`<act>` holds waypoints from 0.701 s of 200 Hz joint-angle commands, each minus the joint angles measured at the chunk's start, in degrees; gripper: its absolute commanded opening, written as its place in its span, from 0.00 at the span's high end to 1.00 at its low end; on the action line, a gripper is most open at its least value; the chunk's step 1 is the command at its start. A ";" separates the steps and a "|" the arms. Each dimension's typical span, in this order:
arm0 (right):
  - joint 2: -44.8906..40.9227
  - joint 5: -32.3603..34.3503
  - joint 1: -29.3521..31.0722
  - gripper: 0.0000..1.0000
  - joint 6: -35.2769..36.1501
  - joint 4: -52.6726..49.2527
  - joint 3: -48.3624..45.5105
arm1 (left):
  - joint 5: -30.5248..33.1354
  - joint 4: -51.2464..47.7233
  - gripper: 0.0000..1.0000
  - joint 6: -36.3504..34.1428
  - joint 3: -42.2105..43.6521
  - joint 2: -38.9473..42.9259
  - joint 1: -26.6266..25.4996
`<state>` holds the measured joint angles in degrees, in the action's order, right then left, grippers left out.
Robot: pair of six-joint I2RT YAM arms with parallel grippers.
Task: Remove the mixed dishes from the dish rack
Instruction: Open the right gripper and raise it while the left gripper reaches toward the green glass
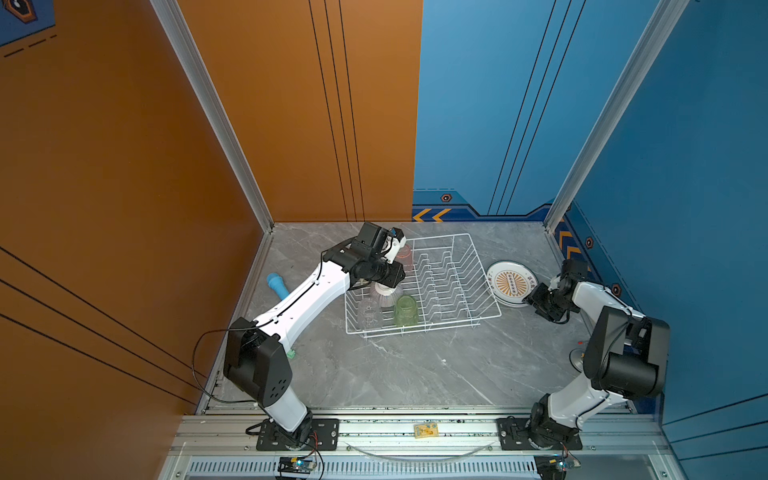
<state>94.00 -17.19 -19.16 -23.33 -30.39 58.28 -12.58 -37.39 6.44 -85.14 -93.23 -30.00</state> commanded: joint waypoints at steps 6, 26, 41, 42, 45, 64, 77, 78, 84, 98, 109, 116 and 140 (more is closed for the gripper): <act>-4.40 3.75 0.50 0.48 1.84 -3.30 1.83 | 4.20 -2.96 0.67 -1.94 0.85 1.20 0.16; -6.88 4.47 0.91 0.48 2.87 -4.87 2.98 | 5.79 -4.09 0.67 -2.69 0.59 0.97 -0.26; -8.94 3.48 1.81 0.48 3.75 -6.13 4.17 | 6.07 -4.94 0.66 -3.52 0.33 0.94 -0.92; -9.06 3.39 1.87 0.48 3.79 -6.19 4.23 | 6.07 -5.00 0.66 -3.61 0.29 0.94 -1.02; -9.47 3.06 2.11 0.47 3.94 -6.36 4.46 | 6.06 -5.16 0.66 -3.77 0.25 0.87 -1.21; -11.76 2.00 4.44 0.46 4.77 -7.57 6.04 | 6.12 -6.20 0.66 -4.65 0.31 0.82 -2.89; -13.09 1.72 6.33 0.45 4.88 -8.02 6.95 | 7.36 -6.30 0.65 -4.75 0.71 1.09 -4.63; -13.37 1.70 6.79 0.45 4.81 -8.00 7.07 | 7.51 -6.30 0.65 -4.76 0.74 1.11 -4.81; -13.90 1.44 7.64 0.44 4.70 -8.02 7.40 | 8.71 -6.24 0.65 -4.85 0.92 1.28 -5.61; -15.03 1.18 10.43 0.44 4.53 -8.19 8.46 | 13.06 -6.21 0.67 -5.20 1.25 1.72 -7.76; -15.66 1.33 12.56 0.43 4.39 -8.19 9.08 | 14.31 -6.20 0.69 -4.89 1.32 2.09 -8.22; -15.98 1.42 13.84 0.42 4.19 -8.19 9.56 | 13.18 -6.21 0.69 -4.68 1.26 2.33 -8.20; -16.06 1.40 18.23 0.42 3.74 -8.11 10.63 | 13.60 -6.02 0.70 -4.82 1.21 2.88 -9.15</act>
<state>78.94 -15.38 -4.14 -19.88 -36.49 67.13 -2.07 -42.26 2.37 -84.42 -92.88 -38.72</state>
